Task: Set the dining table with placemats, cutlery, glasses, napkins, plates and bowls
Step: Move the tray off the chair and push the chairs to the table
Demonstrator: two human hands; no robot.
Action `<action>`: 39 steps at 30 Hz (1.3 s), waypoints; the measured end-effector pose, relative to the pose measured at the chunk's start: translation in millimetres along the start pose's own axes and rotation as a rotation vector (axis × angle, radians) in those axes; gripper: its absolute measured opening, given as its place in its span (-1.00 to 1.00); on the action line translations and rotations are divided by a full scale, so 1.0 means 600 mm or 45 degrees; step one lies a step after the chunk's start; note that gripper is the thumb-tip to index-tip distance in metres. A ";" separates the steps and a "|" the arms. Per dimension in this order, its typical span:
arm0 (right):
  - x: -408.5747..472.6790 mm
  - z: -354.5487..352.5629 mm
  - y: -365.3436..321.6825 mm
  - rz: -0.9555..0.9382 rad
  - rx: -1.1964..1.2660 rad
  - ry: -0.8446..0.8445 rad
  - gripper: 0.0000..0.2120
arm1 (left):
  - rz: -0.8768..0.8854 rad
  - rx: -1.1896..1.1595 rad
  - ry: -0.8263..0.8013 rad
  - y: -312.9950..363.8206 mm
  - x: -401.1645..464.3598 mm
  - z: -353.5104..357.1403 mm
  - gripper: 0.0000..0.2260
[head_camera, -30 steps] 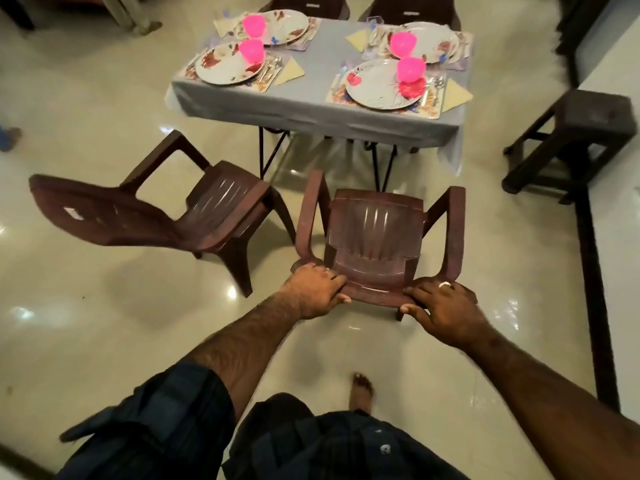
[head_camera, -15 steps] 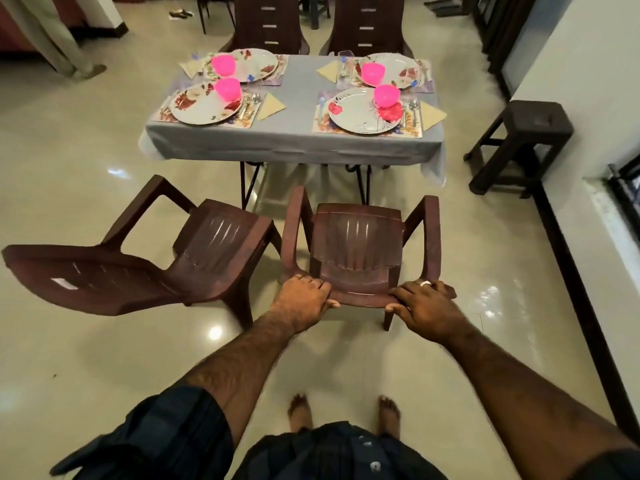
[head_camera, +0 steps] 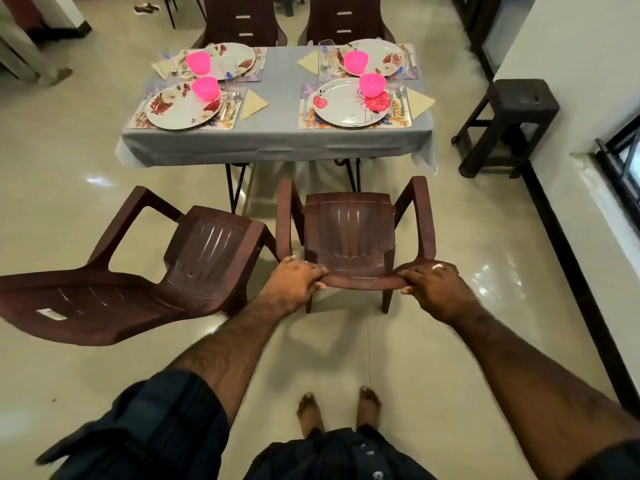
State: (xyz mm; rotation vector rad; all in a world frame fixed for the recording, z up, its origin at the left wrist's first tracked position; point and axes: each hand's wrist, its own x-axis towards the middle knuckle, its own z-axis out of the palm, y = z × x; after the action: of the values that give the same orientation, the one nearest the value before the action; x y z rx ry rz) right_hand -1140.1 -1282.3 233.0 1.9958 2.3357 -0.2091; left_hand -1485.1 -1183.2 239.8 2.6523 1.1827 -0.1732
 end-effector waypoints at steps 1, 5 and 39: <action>0.014 -0.001 0.007 -0.008 -0.011 -0.010 -0.47 | -0.011 -0.009 -0.019 -0.003 0.013 -0.006 -0.59; 0.064 -0.004 0.040 0.015 0.084 0.004 -0.45 | -0.055 0.004 -0.061 -0.004 0.066 -0.015 -0.58; 0.106 -0.060 0.026 0.167 0.400 -0.246 -0.23 | -0.261 -0.169 -0.065 -0.012 0.036 -0.057 -0.46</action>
State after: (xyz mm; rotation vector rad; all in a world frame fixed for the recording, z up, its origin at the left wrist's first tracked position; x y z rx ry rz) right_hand -1133.6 -1212.9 258.8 2.1375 2.1515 -0.7668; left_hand -1475.4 -1154.2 267.6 2.3975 1.3972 -0.1889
